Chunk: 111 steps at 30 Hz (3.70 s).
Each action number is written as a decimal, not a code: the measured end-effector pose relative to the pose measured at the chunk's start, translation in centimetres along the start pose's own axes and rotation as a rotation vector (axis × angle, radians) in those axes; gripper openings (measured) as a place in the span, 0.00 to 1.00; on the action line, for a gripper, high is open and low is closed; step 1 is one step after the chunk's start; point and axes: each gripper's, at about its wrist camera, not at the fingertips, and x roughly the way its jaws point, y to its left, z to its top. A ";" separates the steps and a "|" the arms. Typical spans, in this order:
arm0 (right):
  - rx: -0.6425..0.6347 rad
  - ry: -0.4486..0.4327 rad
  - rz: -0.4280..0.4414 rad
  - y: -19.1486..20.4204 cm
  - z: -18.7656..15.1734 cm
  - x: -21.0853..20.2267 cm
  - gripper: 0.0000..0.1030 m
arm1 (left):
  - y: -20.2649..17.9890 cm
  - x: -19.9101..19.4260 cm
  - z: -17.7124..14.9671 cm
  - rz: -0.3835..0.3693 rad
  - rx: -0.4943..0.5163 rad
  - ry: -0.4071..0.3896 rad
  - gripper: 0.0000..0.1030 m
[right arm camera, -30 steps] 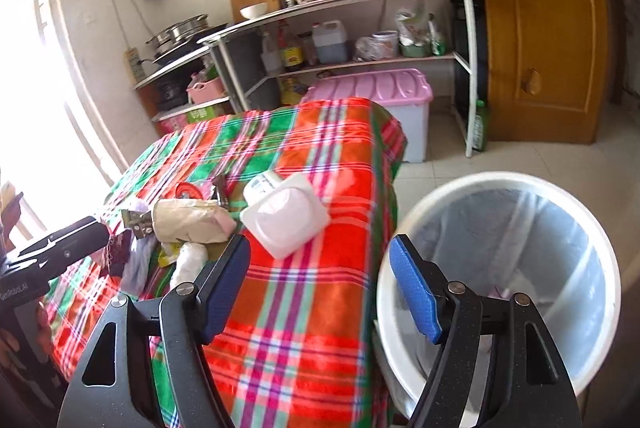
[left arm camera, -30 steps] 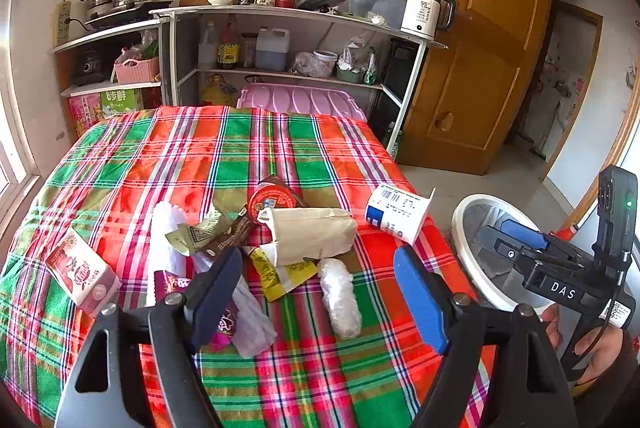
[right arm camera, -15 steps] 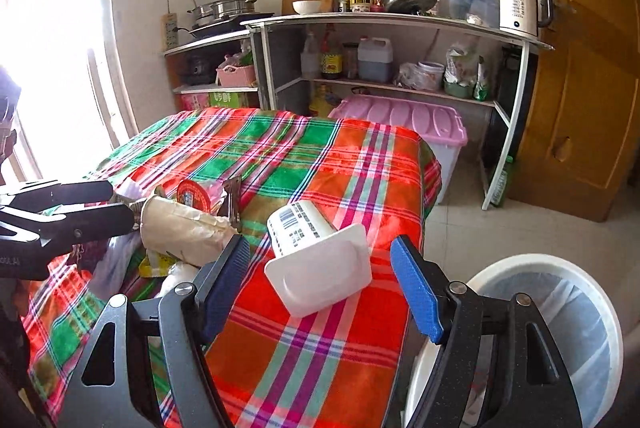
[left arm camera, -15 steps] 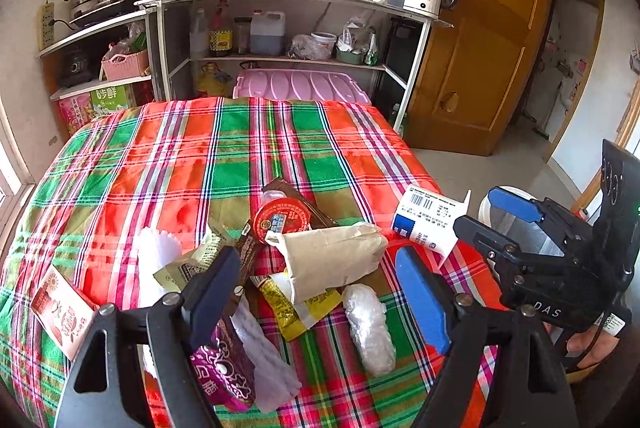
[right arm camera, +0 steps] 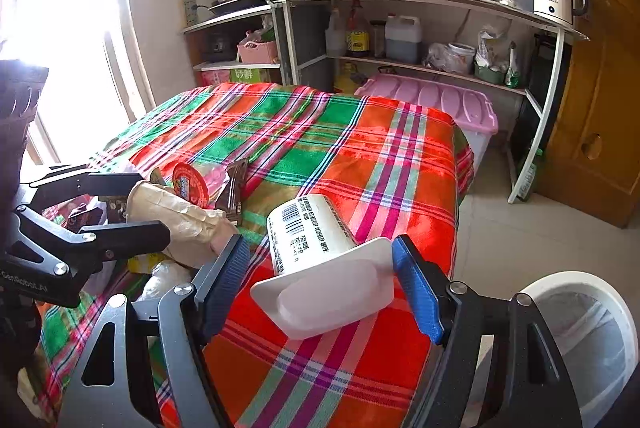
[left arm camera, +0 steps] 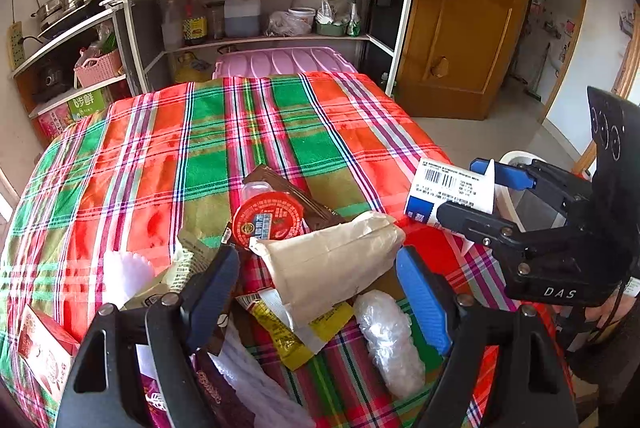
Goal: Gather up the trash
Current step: 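Grasp the white yogurt cup with the right gripper while the left grasps the paper bag, then carry the yogurt cup and paper bag over the bin and release both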
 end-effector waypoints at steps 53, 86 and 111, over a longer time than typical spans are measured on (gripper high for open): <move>0.087 -0.043 0.039 -0.7 -0.6 -2.7 0.63 | 1.0 -3.4 -0.9 -0.047 -0.083 -0.102 0.20; 0.293 -0.161 -0.177 -10.6 -5.2 -16.6 0.63 | -16.2 -4.9 2.2 -0.290 0.106 -0.142 0.20; 0.411 0.027 -0.342 -18.0 -11.1 -15.1 0.67 | -23.2 1.4 1.3 -0.313 0.146 0.033 0.46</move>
